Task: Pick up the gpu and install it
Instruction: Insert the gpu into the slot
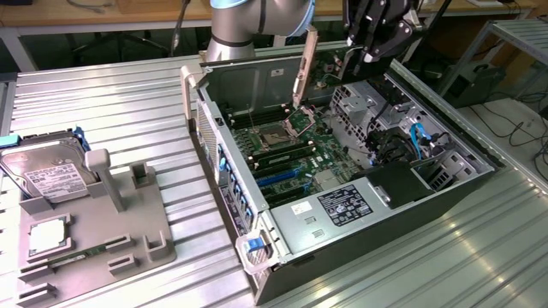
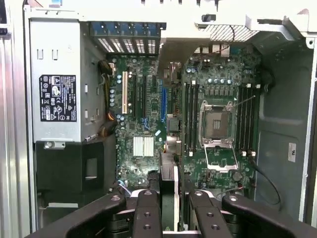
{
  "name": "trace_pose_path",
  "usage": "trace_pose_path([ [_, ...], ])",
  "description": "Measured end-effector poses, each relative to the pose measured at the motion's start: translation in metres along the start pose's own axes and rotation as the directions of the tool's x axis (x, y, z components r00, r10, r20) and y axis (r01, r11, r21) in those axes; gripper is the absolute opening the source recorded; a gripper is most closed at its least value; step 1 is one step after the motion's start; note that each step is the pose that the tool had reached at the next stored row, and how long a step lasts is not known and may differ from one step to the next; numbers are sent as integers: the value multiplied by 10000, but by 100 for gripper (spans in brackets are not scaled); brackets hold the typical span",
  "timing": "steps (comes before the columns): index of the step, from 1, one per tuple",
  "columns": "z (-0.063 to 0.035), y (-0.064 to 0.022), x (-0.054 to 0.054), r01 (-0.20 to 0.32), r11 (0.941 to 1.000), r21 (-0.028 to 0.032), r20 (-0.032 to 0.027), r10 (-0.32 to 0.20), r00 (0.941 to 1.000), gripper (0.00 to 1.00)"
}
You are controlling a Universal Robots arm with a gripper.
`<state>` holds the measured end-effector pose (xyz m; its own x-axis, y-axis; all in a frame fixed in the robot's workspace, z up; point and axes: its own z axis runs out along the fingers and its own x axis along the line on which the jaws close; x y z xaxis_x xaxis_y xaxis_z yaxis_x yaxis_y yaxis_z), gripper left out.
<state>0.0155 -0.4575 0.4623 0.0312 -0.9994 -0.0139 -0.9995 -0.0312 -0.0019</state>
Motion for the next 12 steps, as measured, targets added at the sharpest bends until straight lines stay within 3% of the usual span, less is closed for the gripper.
trace_pose_path([
  [1,68,3,2,59,10000,-11,-342,-60,9994,27],
  [2,142,8,0,-197,9998,-11,-357,197,9992,27],
  [3,179,10,-13,-294,9996,-9,-324,294,9990,27],
  [6,250,27,-35,-473,9989,-8,-332,473,9983,27],
  [7,359,109,-111,-554,9985,-7,-372,553,9978,27],
  [8,482,132,-154,-546,9985,-3,-361,546,9979,27],
  [9,567,235,-162,-537,9986,-3,-362,537,9979,27],
  [12,629,286,-165,-537,9986,-3,-361,537,9979,27],
])
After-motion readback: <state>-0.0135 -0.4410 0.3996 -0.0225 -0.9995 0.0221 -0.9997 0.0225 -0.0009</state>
